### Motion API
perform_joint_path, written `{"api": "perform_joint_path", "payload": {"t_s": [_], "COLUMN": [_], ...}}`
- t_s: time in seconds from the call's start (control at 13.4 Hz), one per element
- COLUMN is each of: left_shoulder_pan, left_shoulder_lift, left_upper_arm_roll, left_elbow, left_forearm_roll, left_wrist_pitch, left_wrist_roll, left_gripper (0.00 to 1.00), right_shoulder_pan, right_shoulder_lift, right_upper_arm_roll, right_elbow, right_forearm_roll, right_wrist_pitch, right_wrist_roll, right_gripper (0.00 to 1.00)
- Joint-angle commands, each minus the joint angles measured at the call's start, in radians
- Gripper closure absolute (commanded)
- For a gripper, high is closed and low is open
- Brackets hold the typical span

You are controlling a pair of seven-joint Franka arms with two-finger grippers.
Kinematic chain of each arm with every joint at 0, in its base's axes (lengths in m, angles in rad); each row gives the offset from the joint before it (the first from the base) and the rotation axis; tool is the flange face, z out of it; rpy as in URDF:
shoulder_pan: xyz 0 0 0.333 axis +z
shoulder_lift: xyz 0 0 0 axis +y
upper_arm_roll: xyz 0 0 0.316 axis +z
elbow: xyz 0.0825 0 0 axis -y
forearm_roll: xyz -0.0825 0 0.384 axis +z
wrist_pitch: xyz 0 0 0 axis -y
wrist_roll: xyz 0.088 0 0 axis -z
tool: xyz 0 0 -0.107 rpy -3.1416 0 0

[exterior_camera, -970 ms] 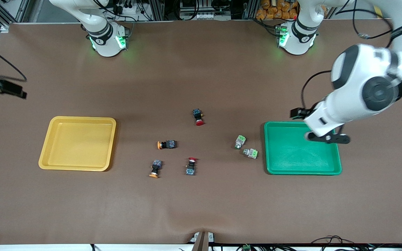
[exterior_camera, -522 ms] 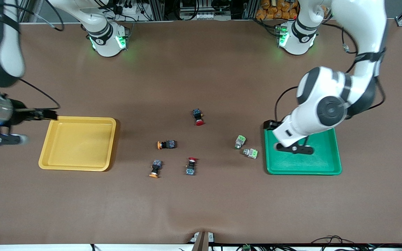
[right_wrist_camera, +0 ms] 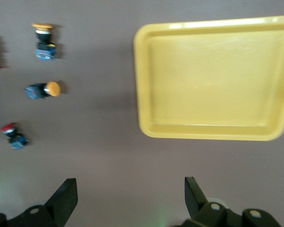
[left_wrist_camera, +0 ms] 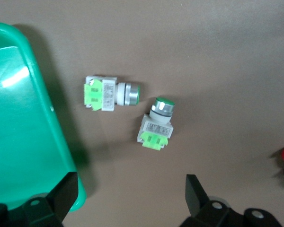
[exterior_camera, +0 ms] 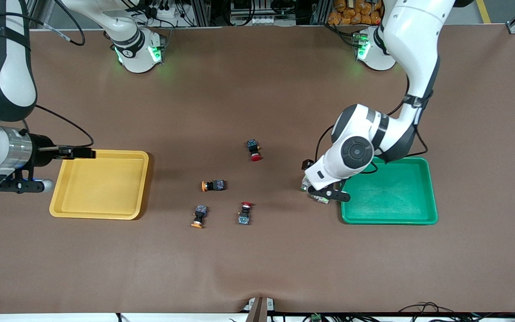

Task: Place green and yellow buttons in trays
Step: 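Grasp a green button with the left gripper while the right gripper reaches out, then place the green button in the tray while the right gripper grasps a button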

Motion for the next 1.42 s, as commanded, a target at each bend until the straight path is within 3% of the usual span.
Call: {"api": "perform_joint_path", "payload": {"t_s": [0.0,0.52,0.75,0.82,0.9,1.04,1.12,1.34], "left_shoulder_pan": [-0.034,-0.069,-0.069,-0.069,-0.069,-0.068,-0.063,-0.049], "left_shoulder_lift": [0.039,0.119,0.131,0.133,0.136,0.136,0.134,0.102], "left_upper_arm_roll": [0.008,0.009,0.008,0.008,0.009,0.009,0.009,0.009], "left_elbow": [-0.008,-0.014,-0.014,-0.016,-0.016,-0.016,-0.016,-0.011], "left_forearm_roll": [-0.014,-0.008,-0.008,-0.005,0.0,0.003,0.003,0.003], "left_wrist_pitch": [0.07,0.187,0.198,0.198,0.198,0.198,0.196,0.14], "left_wrist_roll": [-0.007,-0.043,-0.045,-0.043,-0.028,-0.016,-0.017,-0.037], "left_gripper": [0.0,0.0,0.07,0.15,0.31,0.88,1.0,1.0], "right_shoulder_pan": [0.116,0.339,0.382,0.386,0.387,0.379,0.388,0.46], "right_shoulder_lift": [0.063,0.261,0.315,0.326,0.332,0.332,0.332,0.332], "right_upper_arm_roll": [0.001,0.001,0.002,0.001,0.001,0.002,0.002,0.001], "right_elbow": [0.03,0.033,0.03,0.026,0.008,-0.057,-0.084,-0.141], "right_forearm_roll": [0.008,0.008,0.013,0.013,0.013,0.02,0.022,0.02], "right_wrist_pitch": [0.144,0.402,0.421,0.432,0.447,0.517,0.565,0.675], "right_wrist_roll": [0.084,0.539,0.823,0.875,0.91,1.001,1.062,1.217], "right_gripper": [0.0,0.0,0.0,0.0,0.0,0.0,0.0,0.0]}}
